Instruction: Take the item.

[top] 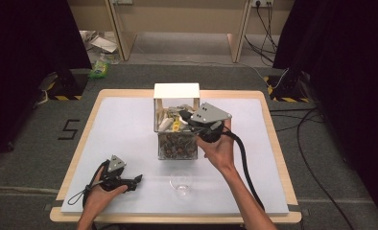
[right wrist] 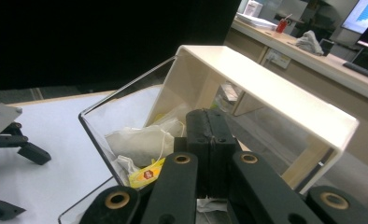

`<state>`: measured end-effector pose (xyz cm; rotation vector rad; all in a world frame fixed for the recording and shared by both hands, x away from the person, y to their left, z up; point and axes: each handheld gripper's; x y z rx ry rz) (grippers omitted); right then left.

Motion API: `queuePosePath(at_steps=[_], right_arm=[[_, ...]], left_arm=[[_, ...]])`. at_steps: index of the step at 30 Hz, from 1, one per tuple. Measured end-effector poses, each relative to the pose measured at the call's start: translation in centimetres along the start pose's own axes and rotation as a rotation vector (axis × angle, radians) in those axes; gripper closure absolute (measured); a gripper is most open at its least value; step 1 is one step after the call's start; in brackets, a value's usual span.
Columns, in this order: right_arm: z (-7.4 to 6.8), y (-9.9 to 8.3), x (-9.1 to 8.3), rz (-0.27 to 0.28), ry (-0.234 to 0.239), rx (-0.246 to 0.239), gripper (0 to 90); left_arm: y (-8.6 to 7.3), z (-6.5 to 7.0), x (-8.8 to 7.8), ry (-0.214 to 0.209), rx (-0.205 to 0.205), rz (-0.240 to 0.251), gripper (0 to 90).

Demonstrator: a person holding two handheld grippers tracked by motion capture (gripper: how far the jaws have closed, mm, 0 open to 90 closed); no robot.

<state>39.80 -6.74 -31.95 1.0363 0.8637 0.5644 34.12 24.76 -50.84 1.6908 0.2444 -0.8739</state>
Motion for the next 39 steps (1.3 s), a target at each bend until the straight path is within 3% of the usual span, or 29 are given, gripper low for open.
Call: queuePosePath(at_steps=[6, 7, 13, 18, 19, 20, 21, 24, 28, 39], right_arm=[[-0.1, 0.2, 0.0, -0.033, 0.015, 0.004, 88.8], [-0.3, 0.1, 0.3, -0.066, 0.012, -0.013, 81.0], [-0.6, -0.5, 1.0, -0.128, -0.004, -0.029, 68.9], [-0.4, -1.0, 1.4, -0.157, -0.017, -0.014, 66.4], [-0.2, -1.2, 1.5, -0.162, -0.025, -0.011, 69.5], [-0.2, -1.2, 1.5, -0.162, -0.025, -0.011, 69.5], [-0.2, -1.4, 1.5, -0.162, -0.029, -0.028, 79.9], [-0.1, -1.4, 1.4, -0.154, -0.032, -0.034, 89.8], [0.0, -1.3, 1.2, -0.141, -0.041, -0.026, 90.0], [0.1, 0.0, -0.7, -0.017, -0.014, 0.016, 90.0]], left_arm=[[0.0, 0.0, 0.0, 0.002, 0.001, 0.000, 10.3], [0.0, 0.0, 0.0, -0.002, -0.001, 0.000, 10.3], [0.0, 0.0, 0.0, -0.001, 0.000, 0.000, 10.4], [0.0, 0.0, 0.0, -0.001, 0.000, 0.001, 10.4], [0.0, 0.0, 0.0, 0.001, 0.001, 0.000, 10.3], [0.0, 0.0, 0.0, 0.001, 0.001, 0.000, 10.3], [0.0, 0.0, 0.0, 0.002, 0.002, -0.001, 10.3], [0.0, 0.0, 0.0, -0.002, 0.000, 0.000, 10.3], [0.0, 0.0, 0.0, 0.001, 0.000, 0.000, 10.3], [0.0, 0.0, 0.0, -0.001, -0.001, 0.001, 10.4]])
Point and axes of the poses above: each handheld gripper's, and its own axes: x roughly forward along the jaws, y roughly out of its top, z roughly to its right, and after that the axes turned 8 degrees about y, right-handed
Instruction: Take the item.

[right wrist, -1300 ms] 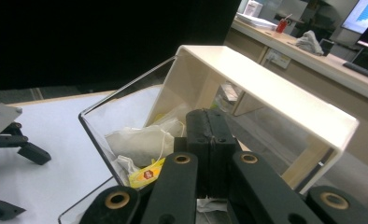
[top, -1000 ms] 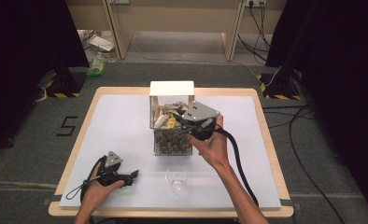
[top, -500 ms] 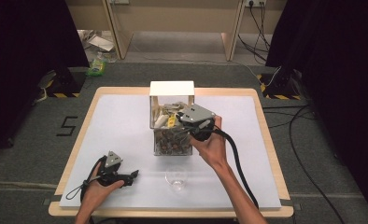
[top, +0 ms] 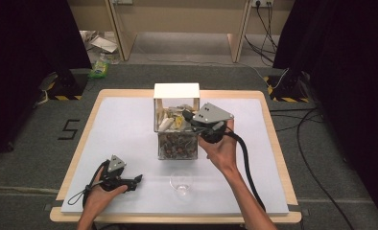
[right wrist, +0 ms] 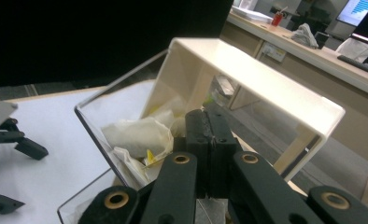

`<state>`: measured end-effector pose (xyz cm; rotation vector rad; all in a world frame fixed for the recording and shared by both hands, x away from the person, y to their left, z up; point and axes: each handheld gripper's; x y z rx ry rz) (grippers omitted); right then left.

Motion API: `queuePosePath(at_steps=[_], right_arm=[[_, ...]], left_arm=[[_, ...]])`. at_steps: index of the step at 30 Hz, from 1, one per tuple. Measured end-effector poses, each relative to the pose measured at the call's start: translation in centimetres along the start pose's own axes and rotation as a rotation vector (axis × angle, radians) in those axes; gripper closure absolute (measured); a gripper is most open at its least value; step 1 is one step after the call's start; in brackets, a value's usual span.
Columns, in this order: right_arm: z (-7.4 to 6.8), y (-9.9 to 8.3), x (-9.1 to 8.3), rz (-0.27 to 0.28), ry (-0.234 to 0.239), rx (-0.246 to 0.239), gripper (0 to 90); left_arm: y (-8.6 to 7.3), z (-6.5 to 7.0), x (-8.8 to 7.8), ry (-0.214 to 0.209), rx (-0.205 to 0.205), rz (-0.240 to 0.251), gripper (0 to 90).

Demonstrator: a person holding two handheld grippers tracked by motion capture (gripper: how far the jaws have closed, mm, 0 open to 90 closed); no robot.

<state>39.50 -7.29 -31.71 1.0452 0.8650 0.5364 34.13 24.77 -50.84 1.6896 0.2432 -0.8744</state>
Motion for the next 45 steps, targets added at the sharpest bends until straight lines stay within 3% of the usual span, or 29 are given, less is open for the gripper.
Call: queuePosePath(at_steps=[14, 26, 36, 45], right_arm=[[-0.3, 2.8, -2.2, 0.133, 0.056, 0.025, 90.0], [-1.5, 3.5, -3.8, 0.181, 0.112, 0.020, 90.0], [-2.9, 2.2, -5.5, 0.220, 0.160, 0.036, 90.0], [-4.0, 0.3, -6.9, 0.214, 0.157, 0.025, 90.0]], left_arm=[[0.0, 0.0, 0.0, 0.004, 0.001, 0.000, 10.4], [0.0, 0.0, 0.0, 0.001, 0.000, 0.001, 10.4], [0.0, 0.0, 0.0, 0.008, 0.003, -0.001, 10.4], [0.0, 0.0, 0.0, 0.007, 0.003, -0.001, 10.4]])
Point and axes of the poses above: each handheld gripper's, and its own axes: x roughly forward along the jaws, y roughly out of its top, z roughly to its right, and after that the axes turned 8 degrees about y, right-handed
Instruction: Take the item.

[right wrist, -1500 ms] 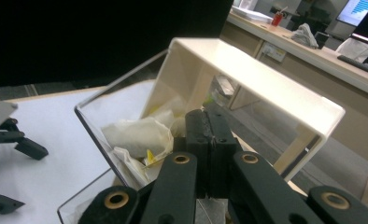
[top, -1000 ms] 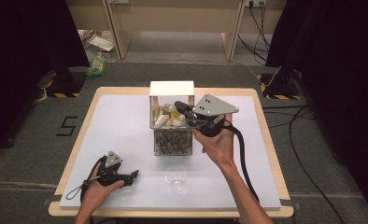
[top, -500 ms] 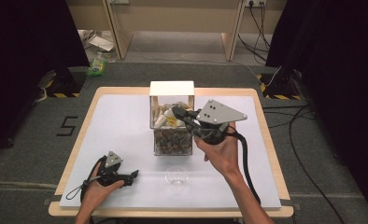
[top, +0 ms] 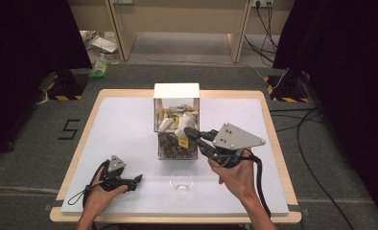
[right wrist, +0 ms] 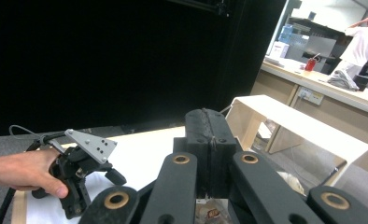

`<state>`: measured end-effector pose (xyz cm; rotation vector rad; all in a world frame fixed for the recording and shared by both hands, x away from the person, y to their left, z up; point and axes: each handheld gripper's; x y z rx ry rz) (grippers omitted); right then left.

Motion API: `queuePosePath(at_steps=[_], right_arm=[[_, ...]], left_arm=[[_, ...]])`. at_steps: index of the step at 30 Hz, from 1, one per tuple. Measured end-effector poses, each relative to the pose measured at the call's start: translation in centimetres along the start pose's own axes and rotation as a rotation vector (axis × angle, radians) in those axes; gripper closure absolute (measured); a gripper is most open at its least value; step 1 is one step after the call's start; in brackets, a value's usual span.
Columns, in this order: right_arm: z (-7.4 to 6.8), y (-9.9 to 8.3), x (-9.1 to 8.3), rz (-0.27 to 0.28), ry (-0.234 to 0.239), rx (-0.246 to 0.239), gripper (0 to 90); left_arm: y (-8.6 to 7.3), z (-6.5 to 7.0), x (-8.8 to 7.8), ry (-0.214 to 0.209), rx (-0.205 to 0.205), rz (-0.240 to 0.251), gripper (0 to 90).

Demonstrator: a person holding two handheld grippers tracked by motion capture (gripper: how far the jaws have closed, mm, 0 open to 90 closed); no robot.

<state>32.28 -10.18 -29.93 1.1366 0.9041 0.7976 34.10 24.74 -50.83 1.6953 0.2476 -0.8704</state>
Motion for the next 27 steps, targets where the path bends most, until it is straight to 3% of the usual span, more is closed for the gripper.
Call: queuePosePath(at_steps=[10, 17, 27], right_arm=[[-1.0, -1.9, -0.7, 0.000, 0.016, 0.020, 90.0], [-1.6, -2.6, -0.9, -0.023, 0.029, 0.016, 90.0], [-2.7, -4.5, -1.1, -0.052, 0.068, 0.050, 90.0]], left_arm=[[0.0, 0.0, 0.0, 0.002, 0.000, 0.002, 10.4], [0.0, 0.0, 0.0, 0.003, 0.001, 0.002, 10.4], [0.0, 0.0, 0.0, 0.001, 0.000, 0.002, 10.4]])
Point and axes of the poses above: each handheld gripper's, and its own axes: x roughly forward along the jaws, y roughly out of its top, z roughly to its right, and after that the axes turned 8 degrees about y, right-handed
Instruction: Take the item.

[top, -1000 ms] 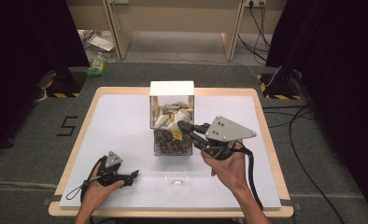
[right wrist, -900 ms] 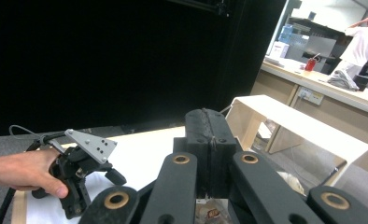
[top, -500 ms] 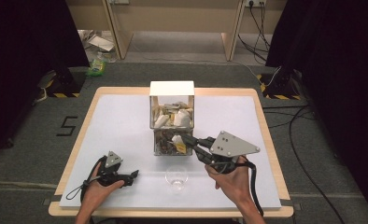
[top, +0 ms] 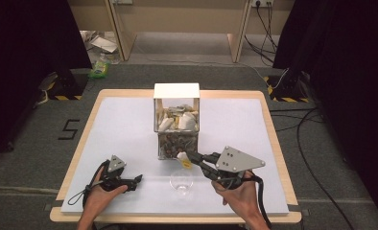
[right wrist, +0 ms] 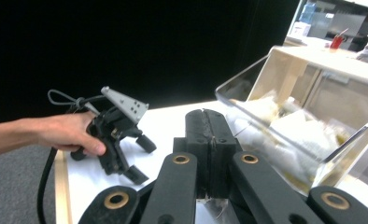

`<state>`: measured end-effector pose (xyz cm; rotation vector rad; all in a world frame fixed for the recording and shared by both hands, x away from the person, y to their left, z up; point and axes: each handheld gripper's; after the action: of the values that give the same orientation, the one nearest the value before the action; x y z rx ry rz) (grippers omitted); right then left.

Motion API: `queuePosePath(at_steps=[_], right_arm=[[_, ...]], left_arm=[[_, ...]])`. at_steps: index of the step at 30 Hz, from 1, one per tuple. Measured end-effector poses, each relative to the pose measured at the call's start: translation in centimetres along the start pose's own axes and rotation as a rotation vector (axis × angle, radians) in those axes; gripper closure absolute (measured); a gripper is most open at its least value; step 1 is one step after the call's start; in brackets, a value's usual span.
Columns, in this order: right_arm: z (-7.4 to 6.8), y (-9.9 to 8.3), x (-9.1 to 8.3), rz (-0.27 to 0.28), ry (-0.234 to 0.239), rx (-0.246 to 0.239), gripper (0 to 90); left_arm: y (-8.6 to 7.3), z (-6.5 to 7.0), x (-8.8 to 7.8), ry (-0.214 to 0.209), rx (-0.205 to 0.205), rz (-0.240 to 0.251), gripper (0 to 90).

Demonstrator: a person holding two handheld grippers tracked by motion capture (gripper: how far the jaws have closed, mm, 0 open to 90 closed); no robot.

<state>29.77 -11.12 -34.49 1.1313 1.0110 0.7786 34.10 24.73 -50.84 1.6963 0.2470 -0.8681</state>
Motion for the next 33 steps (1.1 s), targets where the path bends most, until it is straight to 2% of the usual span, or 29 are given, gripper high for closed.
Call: queuePosePath(at_steps=[10, 33], right_arm=[[-0.8, -2.7, 1.2, -0.075, 0.033, 0.022, 90.0], [-0.7, -6.2, 2.6, -0.149, 0.061, 0.086, 90.0]], left_arm=[[0.0, 0.0, 0.0, -0.003, -0.001, 0.000, 10.5], [0.0, 0.0, 0.0, -0.003, -0.001, 0.001, 10.5]])
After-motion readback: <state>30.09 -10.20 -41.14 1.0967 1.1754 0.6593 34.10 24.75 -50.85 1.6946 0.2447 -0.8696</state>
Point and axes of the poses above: each handheld gripper's, and its own axes: x roughly forward along the jaws, y roughly out of its top, z roughly to its right, and after that the axes turned 8 degrees about y, right-handed
